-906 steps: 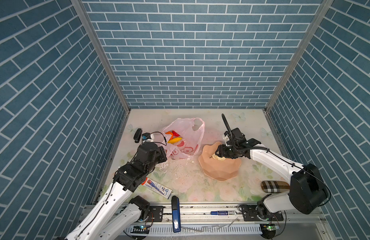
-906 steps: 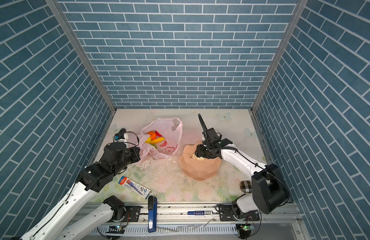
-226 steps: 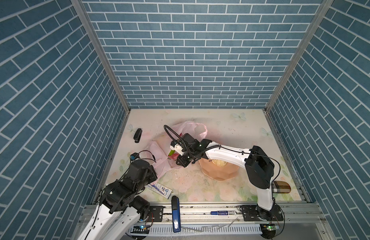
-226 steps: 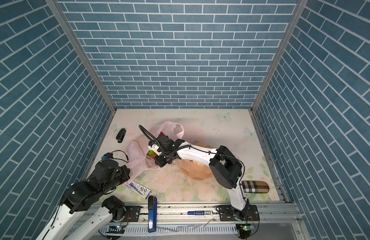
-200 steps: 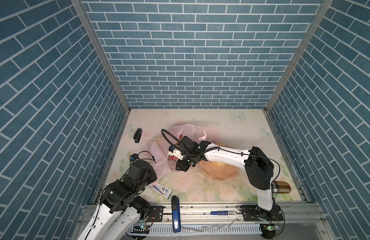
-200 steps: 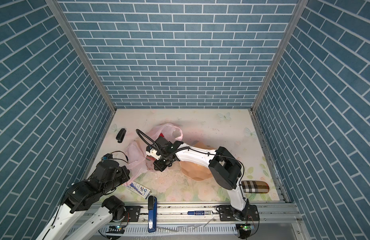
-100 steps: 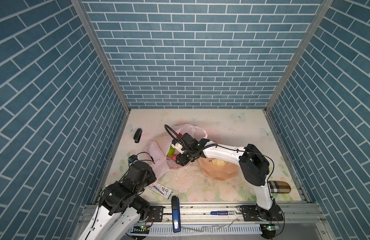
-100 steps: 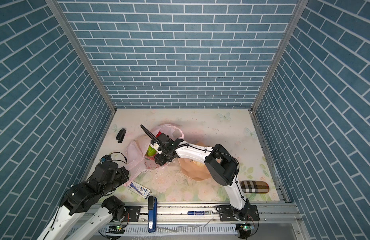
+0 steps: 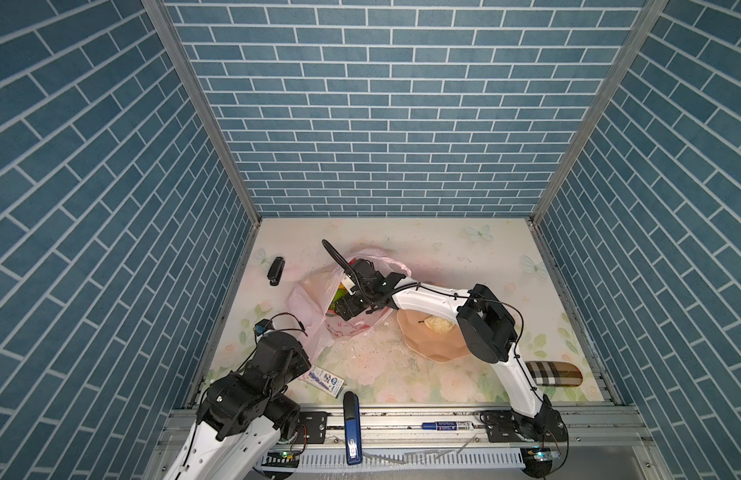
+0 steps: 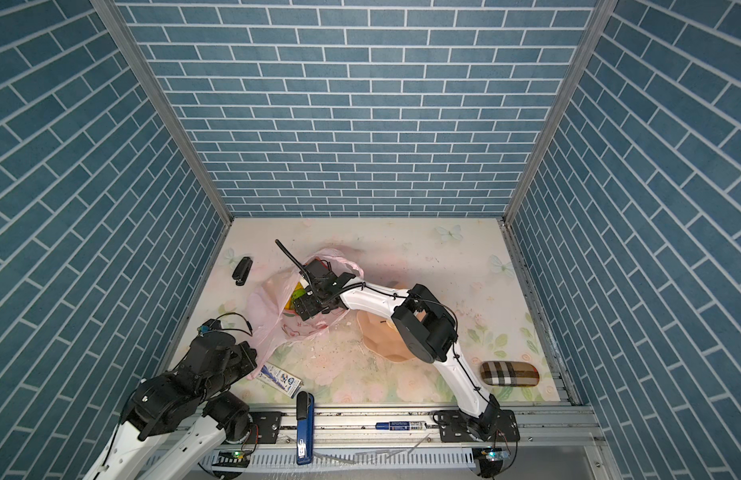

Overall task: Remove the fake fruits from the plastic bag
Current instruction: 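Lower the right gripper onto the green fruit and close on it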

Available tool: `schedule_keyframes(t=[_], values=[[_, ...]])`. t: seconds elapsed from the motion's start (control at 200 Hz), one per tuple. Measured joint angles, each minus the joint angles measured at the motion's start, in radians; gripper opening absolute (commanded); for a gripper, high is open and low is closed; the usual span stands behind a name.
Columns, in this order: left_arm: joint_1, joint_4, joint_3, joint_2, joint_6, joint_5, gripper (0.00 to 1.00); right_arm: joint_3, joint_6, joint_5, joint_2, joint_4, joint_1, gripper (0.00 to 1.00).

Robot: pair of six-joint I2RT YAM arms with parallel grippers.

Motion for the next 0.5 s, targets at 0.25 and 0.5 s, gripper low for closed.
schedule_keyframes(t=[0.25, 0.5], values=[[0.0, 0.002, -0.021, -0.003, -0.006, 0.023, 0.05, 0.111, 0.045, -0.001, 0.082, -0.002, -0.003, 0.89], [0.0, 0.017, -0.044, -0.032, -0.017, 0.042, 0.05, 0.213, 0.076, -0.001, 0.149, -0.026, -0.008, 0.88]])
